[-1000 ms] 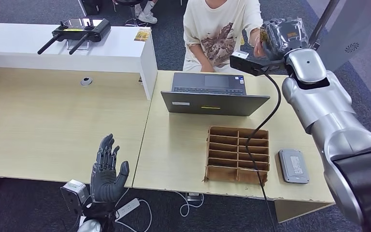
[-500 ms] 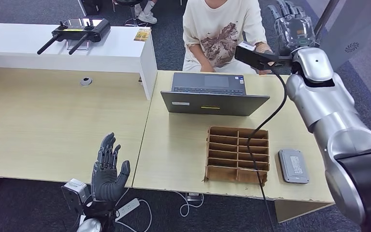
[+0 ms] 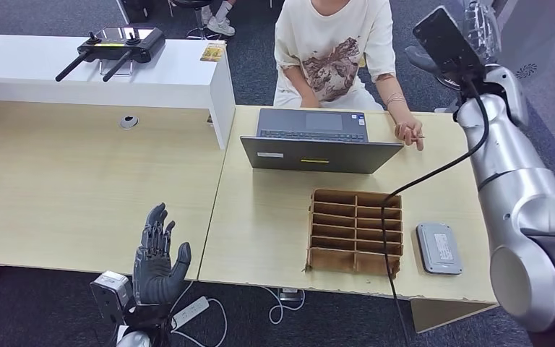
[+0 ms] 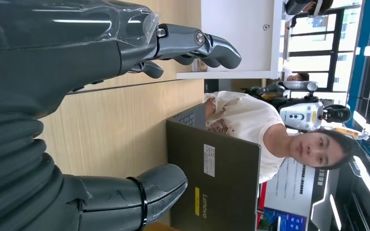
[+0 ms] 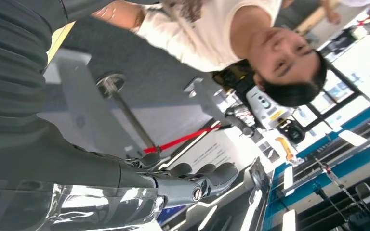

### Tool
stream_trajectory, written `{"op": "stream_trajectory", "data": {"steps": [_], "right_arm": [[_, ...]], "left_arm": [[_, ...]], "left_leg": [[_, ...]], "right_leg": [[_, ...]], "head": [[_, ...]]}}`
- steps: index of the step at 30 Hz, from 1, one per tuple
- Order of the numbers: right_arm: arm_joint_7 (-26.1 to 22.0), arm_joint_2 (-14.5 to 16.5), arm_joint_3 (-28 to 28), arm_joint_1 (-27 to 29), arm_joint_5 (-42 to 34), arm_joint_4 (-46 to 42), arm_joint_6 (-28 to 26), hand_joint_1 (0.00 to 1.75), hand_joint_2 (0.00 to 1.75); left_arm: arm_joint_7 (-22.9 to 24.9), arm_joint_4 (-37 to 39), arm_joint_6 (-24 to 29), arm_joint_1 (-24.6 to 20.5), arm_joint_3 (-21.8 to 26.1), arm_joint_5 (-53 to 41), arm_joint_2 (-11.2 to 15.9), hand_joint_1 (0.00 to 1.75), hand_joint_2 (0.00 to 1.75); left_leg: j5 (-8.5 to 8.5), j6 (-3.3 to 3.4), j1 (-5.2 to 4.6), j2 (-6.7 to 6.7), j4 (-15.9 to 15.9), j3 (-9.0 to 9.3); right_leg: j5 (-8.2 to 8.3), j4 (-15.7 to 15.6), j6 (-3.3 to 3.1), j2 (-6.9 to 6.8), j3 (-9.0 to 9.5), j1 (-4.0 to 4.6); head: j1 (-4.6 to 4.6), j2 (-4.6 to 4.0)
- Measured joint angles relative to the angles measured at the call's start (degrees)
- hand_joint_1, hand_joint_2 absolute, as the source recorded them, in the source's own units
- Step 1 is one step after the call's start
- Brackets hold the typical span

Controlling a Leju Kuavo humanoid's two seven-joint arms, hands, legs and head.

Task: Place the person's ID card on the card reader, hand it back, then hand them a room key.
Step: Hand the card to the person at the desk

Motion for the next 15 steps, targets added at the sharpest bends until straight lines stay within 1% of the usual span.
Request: {"op": "stream_trajectory", "data": {"steps": [3, 7, 10, 15], "right_arm": [[-2.4, -0.9, -1.9, 2.8, -5.8, -3.3, 2.7, 0.0, 1.75], [-4.6, -2.7, -3.0, 6.8, -12.4, -7.9, 5.4, 0.0, 1.75], [-5.6, -4.5, -3.2, 10.3, -17.0, -12.4, 6.6, 0.0, 1.75], [-6.3, -8.6, -3.2, 18.0, -24.7, -22.7, 7.1, 0.0, 1.75]], "left_arm": [[0.0, -0.6, 0.8, 0.5, 0.1, -0.8, 0.0, 0.0, 1.75], [0.0, -1.5, 2.5, 1.2, 0.2, -2.1, 0.0, 0.0, 1.75], [0.0, -2.3, 3.2, 1.7, 0.5, -2.4, 0.1, 0.0, 1.75], [0.0, -3.8, 4.1, 2.9, 1.3, -2.5, 0.3, 0.0, 1.75]], "left_leg": [[0.0, 0.0, 0.0, -0.01, 0.0, 0.0], [0.0, 0.0, -0.01, -0.07, 0.0, -0.03], [-0.02, 0.02, -0.01, -0.09, 0.0, -0.04], [-0.04, 0.05, -0.01, -0.12, 0.0, -0.05]], "right_leg": [[0.0, 0.0, 0.0, -0.01, 0.0, 0.0], [0.0, 0.0, 0.01, -0.09, 0.0, -0.01], [-0.01, 0.0, 0.01, -0.1, 0.0, -0.01], [-0.02, -0.1, 0.02, -0.12, -0.01, -0.01]], "head": [[0.0, 0.0], [0.0, 0.0], [0.01, 0.0], [0.0, 0.0]]}}
